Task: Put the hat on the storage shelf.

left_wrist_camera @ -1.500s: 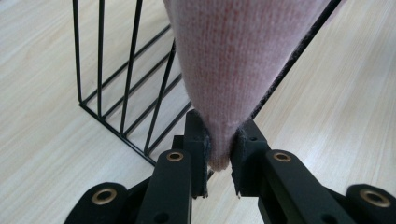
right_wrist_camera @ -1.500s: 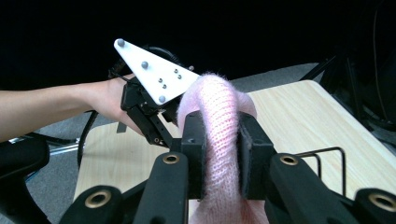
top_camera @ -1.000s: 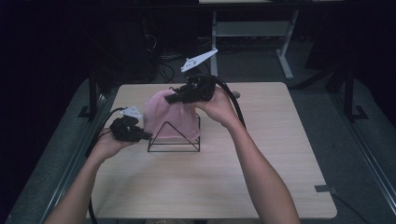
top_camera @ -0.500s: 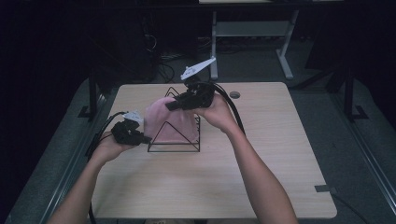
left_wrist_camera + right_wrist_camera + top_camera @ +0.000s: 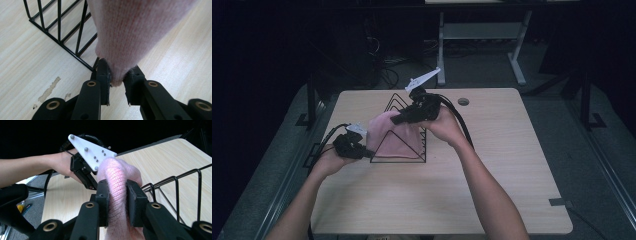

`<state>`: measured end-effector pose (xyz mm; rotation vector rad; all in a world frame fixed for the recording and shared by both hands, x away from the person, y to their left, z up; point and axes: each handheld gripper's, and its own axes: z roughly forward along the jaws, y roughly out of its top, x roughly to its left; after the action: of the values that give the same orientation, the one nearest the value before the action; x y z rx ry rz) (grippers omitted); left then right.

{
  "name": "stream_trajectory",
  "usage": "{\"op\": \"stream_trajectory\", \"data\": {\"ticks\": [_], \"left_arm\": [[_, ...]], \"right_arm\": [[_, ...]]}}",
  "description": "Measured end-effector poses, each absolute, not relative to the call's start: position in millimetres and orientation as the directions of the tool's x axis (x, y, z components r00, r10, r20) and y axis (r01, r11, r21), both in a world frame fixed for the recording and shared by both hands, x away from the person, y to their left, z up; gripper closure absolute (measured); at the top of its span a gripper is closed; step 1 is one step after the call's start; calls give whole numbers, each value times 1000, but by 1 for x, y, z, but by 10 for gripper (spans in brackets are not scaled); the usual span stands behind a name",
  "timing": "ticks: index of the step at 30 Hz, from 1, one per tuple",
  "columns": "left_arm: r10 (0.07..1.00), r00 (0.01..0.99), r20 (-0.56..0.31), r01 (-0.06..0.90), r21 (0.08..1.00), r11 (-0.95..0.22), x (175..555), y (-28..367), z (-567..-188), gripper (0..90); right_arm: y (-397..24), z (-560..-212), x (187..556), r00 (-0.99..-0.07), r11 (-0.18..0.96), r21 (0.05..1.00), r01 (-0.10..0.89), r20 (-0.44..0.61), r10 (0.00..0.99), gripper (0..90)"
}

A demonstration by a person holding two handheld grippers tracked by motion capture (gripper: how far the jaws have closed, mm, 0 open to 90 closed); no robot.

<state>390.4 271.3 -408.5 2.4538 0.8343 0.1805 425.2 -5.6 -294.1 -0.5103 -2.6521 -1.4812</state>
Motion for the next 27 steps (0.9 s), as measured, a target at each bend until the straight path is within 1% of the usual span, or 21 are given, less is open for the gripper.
{"op": "stream_trajectory", "data": {"ticks": [7, 9, 14, 17, 19, 20, 22, 24, 26, 27], "left_arm": [[597, 801, -36, 531, 503, -682, 393, 269, -414, 776], [584, 812, -18, 521, 475, -709, 394, 270, -416, 785], [583, 812, -8, 521, 458, -720, 396, 269, -419, 797], [593, 805, -8, 530, 456, -715, 396, 268, -422, 798], [582, 813, -3, 525, 436, -731, 397, 269, -423, 805], [582, 813, -3, 525, 436, -731, 397, 269, -423, 806], [579, 815, 0, 524, 425, -738, 398, 269, -424, 808], [572, 820, 6, 521, 407, -751, 400, 269, -426, 811], [585, 811, 3, 533, 409, -741, 400, 268, -429, 811], [585, 811, 2, 535, 404, -742, 401, 268, -430, 810]], "right_arm": [[-3, -299, 426, -942, 493, 808, 321, 219, 254, 728], [-1, -300, 426, -945, 510, 800, 315, 211, 252, 719], [3, -303, 425, -945, 525, 791, 313, 207, 251, 709], [4, -304, 426, -948, 533, 789, 304, 199, 247, 690], [5, -305, 427, -948, 529, 792, 304, 200, 247, 654], [5, -305, 427, -948, 529, 792, 304, 200, 247, 654], [4, -305, 427, -946, 530, 789, 310, 204, 251, 626], [3, -306, 427, -945, 525, 791, 315, 213, 247, 614], [1, -307, 427, -947, 522, 795, 308, 205, 247, 607], [-1, -306, 426, -942, 509, 798, 323, 220, 253, 602]]}}
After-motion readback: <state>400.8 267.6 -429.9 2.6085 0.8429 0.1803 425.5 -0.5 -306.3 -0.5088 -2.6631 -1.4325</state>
